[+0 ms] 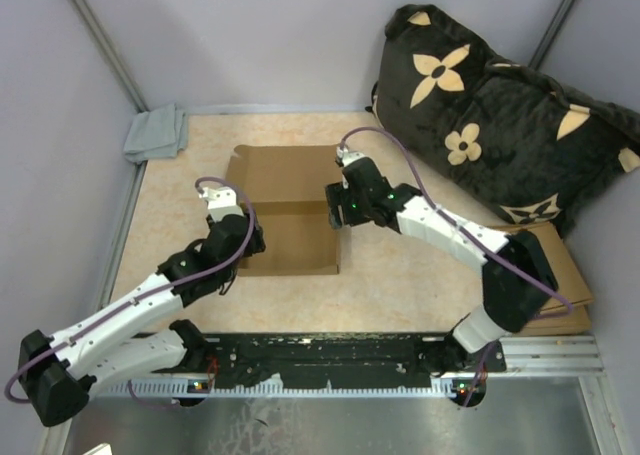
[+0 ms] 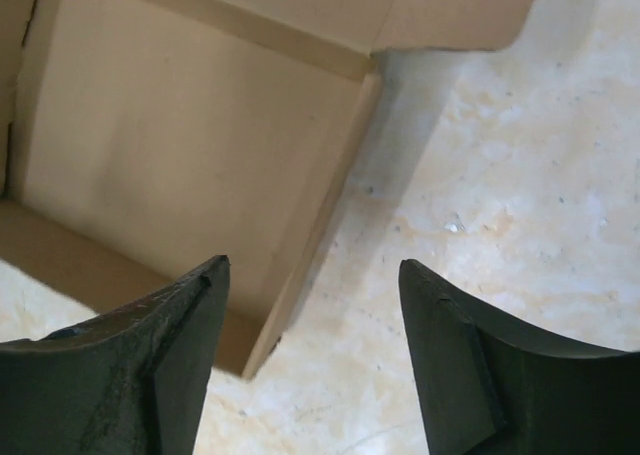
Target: Fold the paper box
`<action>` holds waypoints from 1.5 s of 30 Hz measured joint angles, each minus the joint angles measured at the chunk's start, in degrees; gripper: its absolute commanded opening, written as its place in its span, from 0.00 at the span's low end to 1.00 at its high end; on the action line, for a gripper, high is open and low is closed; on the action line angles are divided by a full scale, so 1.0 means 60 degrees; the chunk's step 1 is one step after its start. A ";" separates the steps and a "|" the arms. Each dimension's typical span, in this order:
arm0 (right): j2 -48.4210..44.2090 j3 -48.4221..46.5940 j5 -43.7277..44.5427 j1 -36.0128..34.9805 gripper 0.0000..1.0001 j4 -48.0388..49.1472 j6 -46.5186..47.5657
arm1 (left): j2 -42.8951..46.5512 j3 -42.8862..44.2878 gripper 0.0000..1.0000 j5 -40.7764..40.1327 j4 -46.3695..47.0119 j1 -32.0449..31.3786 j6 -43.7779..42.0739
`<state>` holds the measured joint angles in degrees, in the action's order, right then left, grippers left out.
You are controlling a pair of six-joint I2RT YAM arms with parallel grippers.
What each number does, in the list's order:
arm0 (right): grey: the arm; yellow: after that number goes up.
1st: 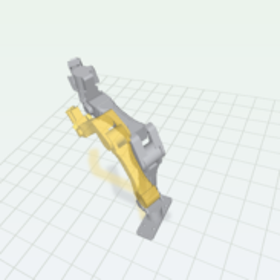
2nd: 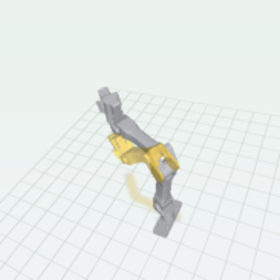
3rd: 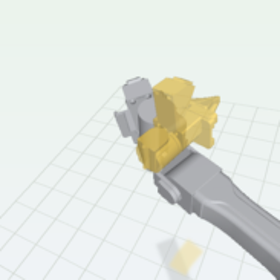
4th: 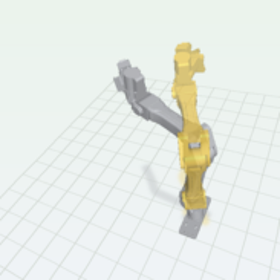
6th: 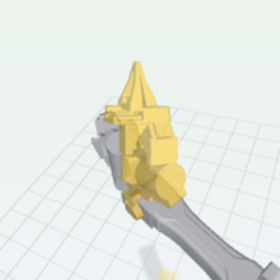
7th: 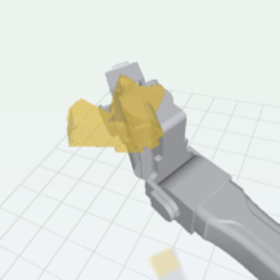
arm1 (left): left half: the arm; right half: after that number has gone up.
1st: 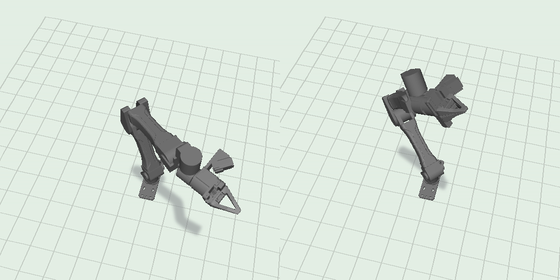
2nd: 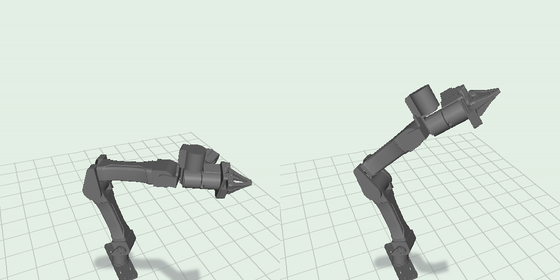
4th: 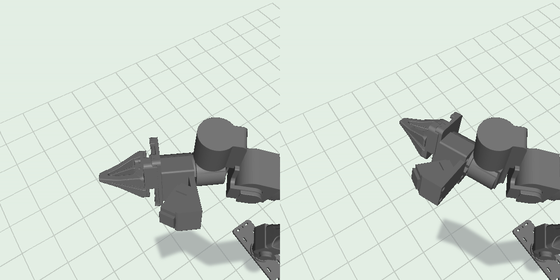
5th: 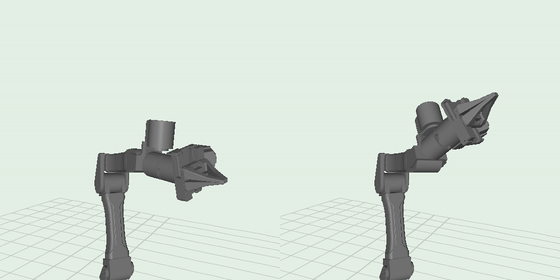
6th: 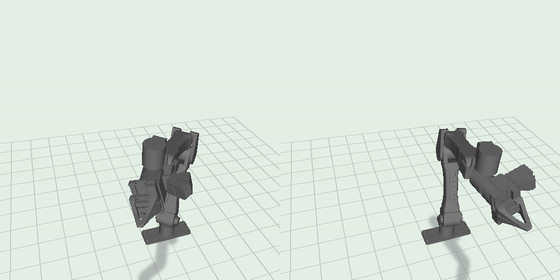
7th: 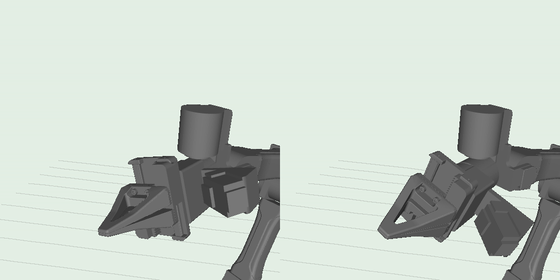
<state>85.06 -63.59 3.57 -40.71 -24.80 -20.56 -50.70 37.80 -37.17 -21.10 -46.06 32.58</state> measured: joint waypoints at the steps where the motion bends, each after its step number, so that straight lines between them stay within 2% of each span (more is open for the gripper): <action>1: 0.0342 -0.0222 -0.0029 0.0036 0.64 0.0025 -0.0004 | -0.0073 0.0007 0.61 -0.0015 -0.0025 0.0047 0.0047; 4: 0.1402 -0.0703 -0.0153 0.0040 0.55 0.0237 -0.0106 | -0.0353 0.0146 0.62 -0.0015 -0.0164 0.0149 0.0120; 10: 0.2936 -0.0787 -0.0237 0.0036 0.20 0.0372 -0.0375 | -0.0947 0.0546 0.63 0.0131 -0.0160 0.0426 0.0106; 13: 0.3198 -0.0783 0.0040 0.0036 0.13 0.0328 -0.0477 | -0.1504 0.0783 0.63 0.0321 -0.0131 0.0743 0.0051; 21: 0.3111 -0.0393 0.0583 0.0364 0.12 0.0525 -0.0550 | -0.3880 0.1293 0.59 0.1140 0.0076 0.1912 -0.0295; 27: 0.2922 -0.0087 0.0619 0.0455 0.12 0.0699 -0.0641 | -0.5614 0.2175 0.56 0.1388 -0.0583 0.2007 -0.0412; 45: 0.2572 0.0539 0.0710 0.0667 0.14 0.1206 -0.1461 | -0.5504 0.2240 0.58 0.1825 -0.0885 0.1923 -0.0069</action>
<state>100.49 -60.36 7.84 -36.71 -17.56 -29.32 -83.72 51.24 -26.22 -26.41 -34.52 32.16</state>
